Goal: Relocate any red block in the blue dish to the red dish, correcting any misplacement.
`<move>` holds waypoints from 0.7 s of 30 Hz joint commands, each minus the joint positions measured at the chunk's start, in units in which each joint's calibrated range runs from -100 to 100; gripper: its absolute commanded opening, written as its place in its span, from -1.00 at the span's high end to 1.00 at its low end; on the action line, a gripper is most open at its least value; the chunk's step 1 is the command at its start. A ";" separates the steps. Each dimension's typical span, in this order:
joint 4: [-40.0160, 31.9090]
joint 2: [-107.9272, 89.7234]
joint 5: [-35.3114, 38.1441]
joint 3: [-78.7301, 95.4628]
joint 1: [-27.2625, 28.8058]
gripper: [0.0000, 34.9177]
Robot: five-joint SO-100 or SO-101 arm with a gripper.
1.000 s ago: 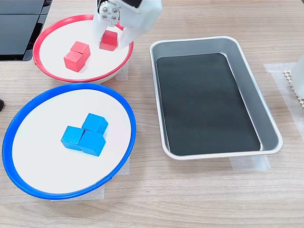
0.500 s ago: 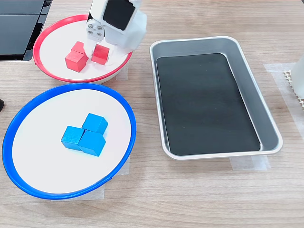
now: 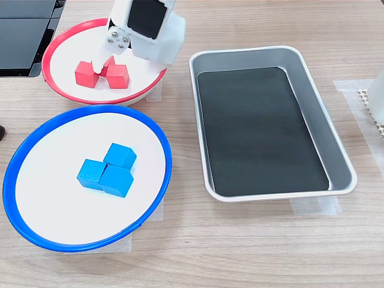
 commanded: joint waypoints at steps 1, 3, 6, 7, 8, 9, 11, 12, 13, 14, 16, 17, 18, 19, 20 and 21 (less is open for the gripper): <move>2.43 -5.83 -0.05 -1.70 -0.29 -0.17; 3.17 -8.64 0.20 -0.61 -0.29 -0.15; 4.00 -13.93 0.73 2.49 -0.57 -0.08; 4.33 -15.81 0.88 3.85 -0.76 -0.08; 4.66 -17.86 0.88 5.40 -0.94 -0.05; 4.74 -19.65 0.88 6.77 -1.13 0.02; 4.99 -24.08 0.44 10.04 -1.79 0.19; 4.99 -25.79 0.15 11.32 -2.07 0.29; 4.99 -27.66 -0.24 12.59 -2.54 0.44; 4.91 -29.63 -0.83 14.14 -3.01 0.59; 3.83 -33.72 -2.00 18.05 -4.24 0.82; 2.84 -35.68 -2.64 20.33 -4.90 0.89; 1.36 -38.07 -3.13 23.33 -5.74 0.96; -0.13 -40.20 -3.47 26.16 -6.50 0.98; -1.94 -42.59 -3.81 29.43 -7.34 0.98; -3.60 -44.64 -4.15 32.35 -8.00 0.98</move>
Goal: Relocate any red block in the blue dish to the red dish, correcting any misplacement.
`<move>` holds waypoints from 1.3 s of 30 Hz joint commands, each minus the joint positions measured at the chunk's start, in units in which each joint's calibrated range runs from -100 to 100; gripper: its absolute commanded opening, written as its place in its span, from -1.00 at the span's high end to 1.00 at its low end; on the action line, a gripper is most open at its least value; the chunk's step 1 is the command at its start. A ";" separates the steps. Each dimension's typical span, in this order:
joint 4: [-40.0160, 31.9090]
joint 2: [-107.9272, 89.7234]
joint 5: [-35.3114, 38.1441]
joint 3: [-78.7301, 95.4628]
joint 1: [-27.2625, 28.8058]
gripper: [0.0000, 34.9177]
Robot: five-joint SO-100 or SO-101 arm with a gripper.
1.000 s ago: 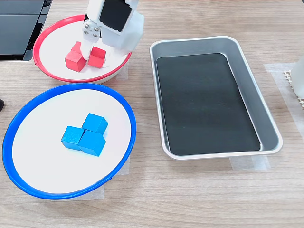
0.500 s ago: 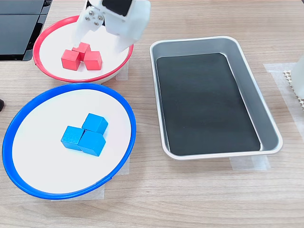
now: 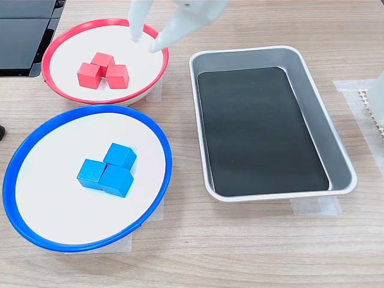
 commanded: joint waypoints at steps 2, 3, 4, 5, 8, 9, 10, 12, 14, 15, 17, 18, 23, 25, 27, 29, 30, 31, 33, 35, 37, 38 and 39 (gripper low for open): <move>-7.79 -13.35 -1.90 13.58 -3.29 0.98; -9.03 -15.91 -2.25 16.86 -3.86 0.98; -10.19 -18.21 -2.54 19.59 -4.23 0.98; -11.34 -20.86 -2.74 22.87 -4.61 0.98; -14.07 -28.96 -3.37 31.51 -5.36 0.98; -14.56 -31.18 -3.66 33.61 -5.36 0.98; -15.22 -33.99 -4.05 36.25 -5.36 0.98; -16.29 -39.45 -4.69 41.07 -5.36 0.98; -16.95 -44.99 -5.18 45.81 -5.36 0.98; -17.12 -47.38 -5.32 47.90 -5.46 0.98; -17.37 -54.20 -5.37 53.82 -5.55 0.98; -17.12 -57.62 -5.32 56.73 -5.64 0.98; -13.57 -70.75 -5.03 66.74 -6.30 0.98; -11.42 -74.93 -4.98 69.38 -6.59 0.98; -9.61 -77.91 -4.69 71.39 -6.68 0.98; -7.87 -80.39 -4.30 72.93 -6.68 0.98; -7.05 -81.33 -4.10 73.66 -6.59 0.98; -6.06 -82.18 -3.86 74.39 -6.59 0.98; -4.41 -83.63 -3.61 75.57 -6.30 0.98; -3.42 -84.91 -3.42 76.76 -6.12 0.98; -2.84 -86.27 -3.22 78.03 -5.93 0.98; -2.67 -86.78 -3.13 78.49 -5.93 0.98; -2.59 -87.30 -3.08 78.94 -5.93 0.98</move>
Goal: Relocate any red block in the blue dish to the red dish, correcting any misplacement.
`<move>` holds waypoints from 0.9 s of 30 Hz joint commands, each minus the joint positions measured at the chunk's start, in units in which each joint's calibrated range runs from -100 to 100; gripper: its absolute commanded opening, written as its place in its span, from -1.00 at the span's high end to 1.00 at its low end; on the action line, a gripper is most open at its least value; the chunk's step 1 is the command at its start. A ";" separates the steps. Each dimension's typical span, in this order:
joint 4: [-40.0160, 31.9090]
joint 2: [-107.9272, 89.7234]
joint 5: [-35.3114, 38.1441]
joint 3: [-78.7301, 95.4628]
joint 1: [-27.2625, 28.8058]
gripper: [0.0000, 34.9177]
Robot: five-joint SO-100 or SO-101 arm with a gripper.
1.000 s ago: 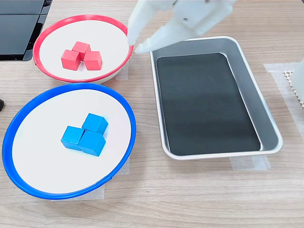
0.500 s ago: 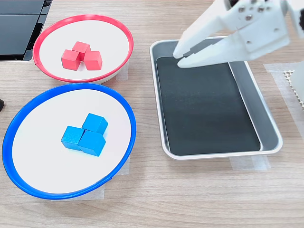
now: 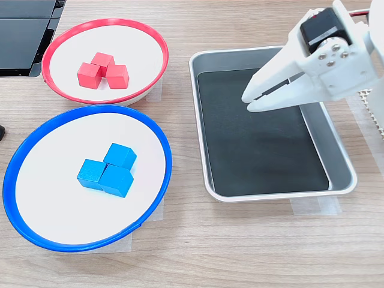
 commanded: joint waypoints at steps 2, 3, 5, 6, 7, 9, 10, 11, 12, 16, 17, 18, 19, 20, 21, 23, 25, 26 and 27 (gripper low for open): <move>0.84 -2.64 0.34 1.36 0.53 0.98; 1.00 -3.24 0.39 1.54 0.53 0.98; 1.33 -4.18 0.39 1.81 0.16 0.98; 1.66 -4.77 0.44 1.91 0.06 0.98; 2.07 -5.11 0.44 1.91 0.06 0.98; 2.32 -5.37 0.44 1.91 0.06 0.98; 2.32 -5.37 0.34 1.91 0.06 0.98; 2.32 -5.37 0.34 1.91 0.16 0.98; 2.32 -5.37 0.34 1.91 0.16 0.98; 2.32 -5.37 0.29 1.91 0.16 0.98; 2.32 -5.37 0.29 1.91 0.16 0.98; 2.32 -5.37 0.24 1.91 0.16 0.98; 2.32 -5.37 0.20 1.91 0.16 0.98; 2.32 -5.37 0.20 1.91 0.34 0.98; 2.32 -5.37 0.10 1.91 0.44 0.97; 2.32 -5.37 0.05 1.91 0.53 0.84; 2.32 -5.37 0.05 1.91 0.53 0.98; 2.32 -5.37 0.05 1.91 0.53 0.98; 2.32 -5.37 0.05 1.91 0.53 0.98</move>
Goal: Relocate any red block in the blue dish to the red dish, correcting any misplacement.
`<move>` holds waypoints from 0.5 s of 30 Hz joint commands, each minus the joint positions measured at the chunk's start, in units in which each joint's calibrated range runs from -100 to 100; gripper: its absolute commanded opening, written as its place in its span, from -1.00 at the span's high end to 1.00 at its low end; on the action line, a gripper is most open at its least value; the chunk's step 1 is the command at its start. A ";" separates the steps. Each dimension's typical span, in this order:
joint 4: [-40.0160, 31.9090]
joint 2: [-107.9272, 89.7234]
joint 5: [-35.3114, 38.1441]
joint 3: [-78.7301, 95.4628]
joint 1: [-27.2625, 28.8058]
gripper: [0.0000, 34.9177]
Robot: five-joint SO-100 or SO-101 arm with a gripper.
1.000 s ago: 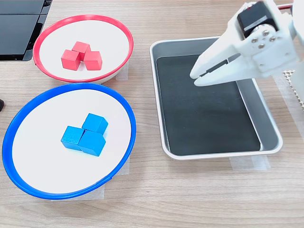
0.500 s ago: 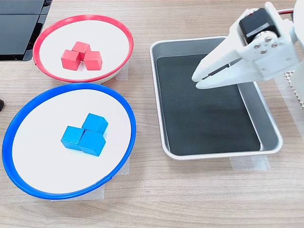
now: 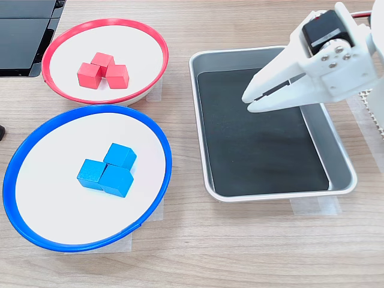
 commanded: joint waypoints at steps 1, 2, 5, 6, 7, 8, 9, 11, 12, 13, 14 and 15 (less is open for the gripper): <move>0.12 -0.26 -0.24 0.00 0.53 0.98; 0.12 -0.26 -0.24 0.00 0.53 0.98; 0.12 -0.26 -0.24 0.00 0.53 0.98; 0.12 -0.26 -0.24 0.00 0.53 0.98; 0.12 -0.26 -0.24 0.00 0.53 0.98; 0.12 -0.26 -0.24 0.00 0.53 0.98; 0.12 -0.26 -0.24 0.00 0.53 0.98; 0.12 -0.26 -0.24 0.00 0.53 0.98; 0.12 -0.26 -0.24 0.00 0.53 0.98; 0.12 -0.26 -0.10 0.00 0.25 0.98; 0.12 -0.26 0.10 0.00 -0.13 0.98; 0.12 -0.26 0.20 0.00 -0.22 0.98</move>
